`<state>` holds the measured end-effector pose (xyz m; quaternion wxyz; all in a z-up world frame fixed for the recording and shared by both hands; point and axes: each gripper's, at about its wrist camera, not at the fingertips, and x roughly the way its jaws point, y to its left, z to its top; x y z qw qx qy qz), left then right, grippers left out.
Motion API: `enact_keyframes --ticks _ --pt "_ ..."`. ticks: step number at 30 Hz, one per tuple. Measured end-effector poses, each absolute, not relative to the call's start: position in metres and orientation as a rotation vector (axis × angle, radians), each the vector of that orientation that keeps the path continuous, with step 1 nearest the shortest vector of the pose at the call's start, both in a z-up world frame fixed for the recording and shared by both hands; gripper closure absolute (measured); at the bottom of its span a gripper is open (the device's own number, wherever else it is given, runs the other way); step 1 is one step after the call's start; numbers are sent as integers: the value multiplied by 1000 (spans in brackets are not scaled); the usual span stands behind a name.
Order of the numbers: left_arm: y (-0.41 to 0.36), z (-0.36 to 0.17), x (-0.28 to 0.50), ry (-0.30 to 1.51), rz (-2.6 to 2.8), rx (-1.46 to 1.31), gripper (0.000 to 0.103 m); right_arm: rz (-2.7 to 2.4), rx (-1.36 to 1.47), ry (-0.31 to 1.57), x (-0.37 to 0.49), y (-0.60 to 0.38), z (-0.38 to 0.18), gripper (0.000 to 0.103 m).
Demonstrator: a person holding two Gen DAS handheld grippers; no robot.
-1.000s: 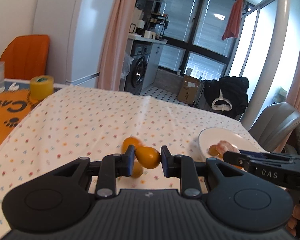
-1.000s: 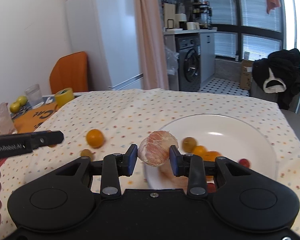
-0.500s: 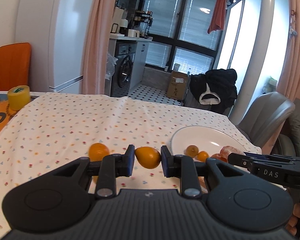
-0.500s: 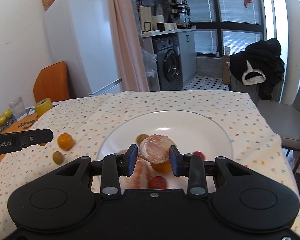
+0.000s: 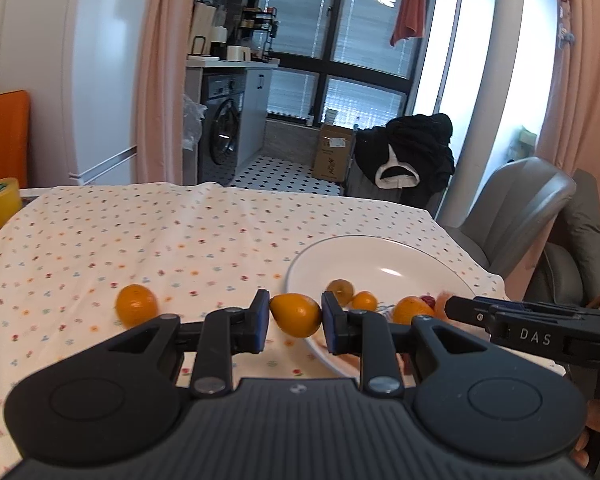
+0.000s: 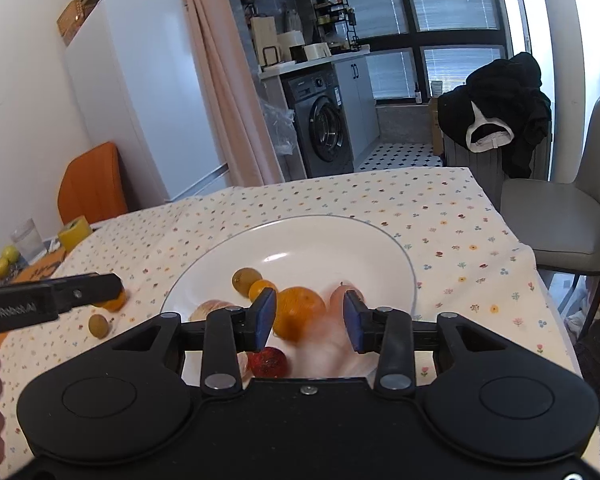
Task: Organize fruits
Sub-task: 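Carry the pomelo segment and small orange over the white plate and open both tools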
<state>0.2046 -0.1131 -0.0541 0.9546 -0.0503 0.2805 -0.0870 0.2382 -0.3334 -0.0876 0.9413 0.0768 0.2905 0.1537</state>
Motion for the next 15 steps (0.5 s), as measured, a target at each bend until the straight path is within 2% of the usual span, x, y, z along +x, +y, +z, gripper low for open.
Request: enact_keyframes --ticks 15 --pt "-152 -56 227 591 -252 -43 77 295 201 589 237 -356 -92 62"
